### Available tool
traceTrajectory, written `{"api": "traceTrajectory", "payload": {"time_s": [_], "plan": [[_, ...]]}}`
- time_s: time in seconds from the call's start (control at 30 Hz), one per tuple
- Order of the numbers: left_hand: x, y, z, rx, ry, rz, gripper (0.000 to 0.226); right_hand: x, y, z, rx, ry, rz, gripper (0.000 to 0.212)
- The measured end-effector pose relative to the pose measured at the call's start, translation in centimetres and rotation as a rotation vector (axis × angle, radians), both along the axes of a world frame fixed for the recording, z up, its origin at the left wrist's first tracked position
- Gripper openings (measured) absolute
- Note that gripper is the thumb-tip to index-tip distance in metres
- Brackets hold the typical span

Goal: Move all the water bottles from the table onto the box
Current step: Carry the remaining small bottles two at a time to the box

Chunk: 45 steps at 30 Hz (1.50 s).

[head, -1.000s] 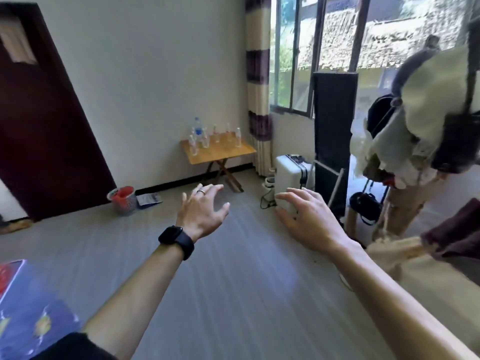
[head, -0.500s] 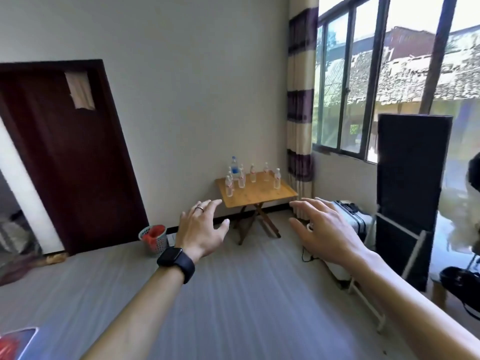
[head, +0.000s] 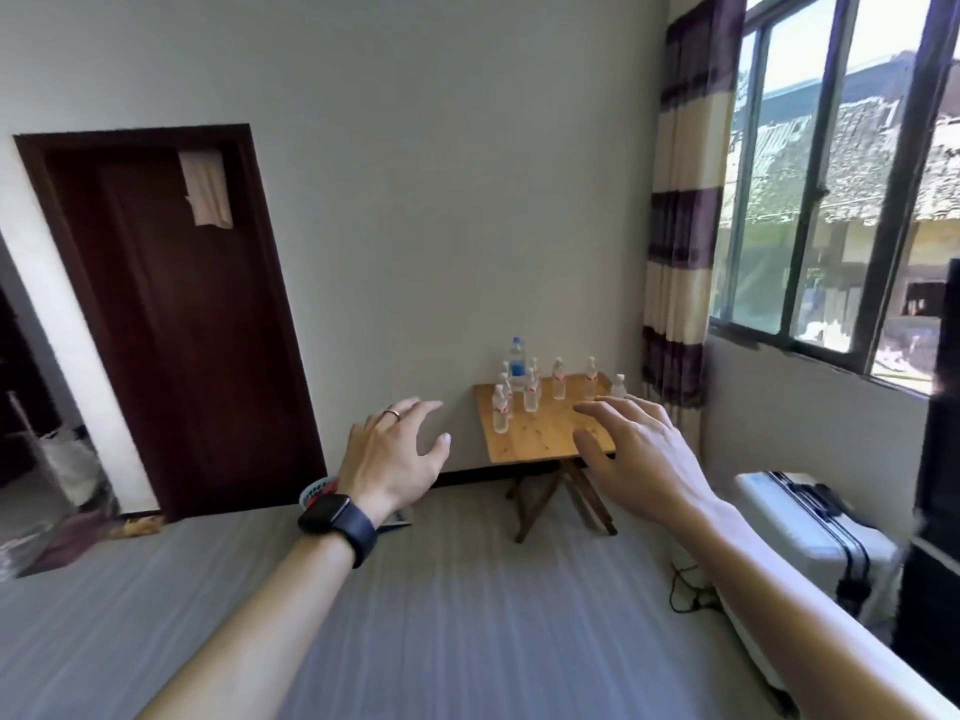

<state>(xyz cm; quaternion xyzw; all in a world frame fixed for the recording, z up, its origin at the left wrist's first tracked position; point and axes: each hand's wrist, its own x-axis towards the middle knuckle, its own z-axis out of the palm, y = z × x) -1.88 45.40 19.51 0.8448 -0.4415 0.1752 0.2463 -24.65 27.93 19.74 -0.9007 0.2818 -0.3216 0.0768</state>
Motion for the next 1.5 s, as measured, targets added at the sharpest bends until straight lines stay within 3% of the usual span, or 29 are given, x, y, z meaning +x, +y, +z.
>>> {"api": "traceTrajectory", "payload": {"time_s": [0.13,0.33,0.6,0.73,1.13,1.5], "plan": [[4.1,-4.0,-1.4,-0.009,0.002,0.003,0.047,5.1,-4.6,-1.3,-0.038,0.012,-0.008,0.041],[16.5,-14.0,-4.6,-0.027,0.067,-0.021,0.040,17.2,-14.9,-3.2,-0.033,0.044,-0.014,0.040],[31.7,-25.2,-8.8,-0.016,0.214,-0.048,0.046,29.3,-25.4,-8.2,0.081,0.014,-0.063,0.038],[38.1,-30.6,-12.8,0.013,0.288,-0.049,0.038,35.5,-30.5,-12.1,0.176,0.016,-0.073,0.038],[56.8,-43.8,-23.3,0.241,0.518,0.053,0.045,57.2,-46.1,-23.9,0.481,0.224,0.014,0.030],[78.6,-57.9,-28.3,0.432,0.525,-0.057,0.040,77.4,-58.7,-27.6,0.603,0.321,-0.106,0.041]]}}
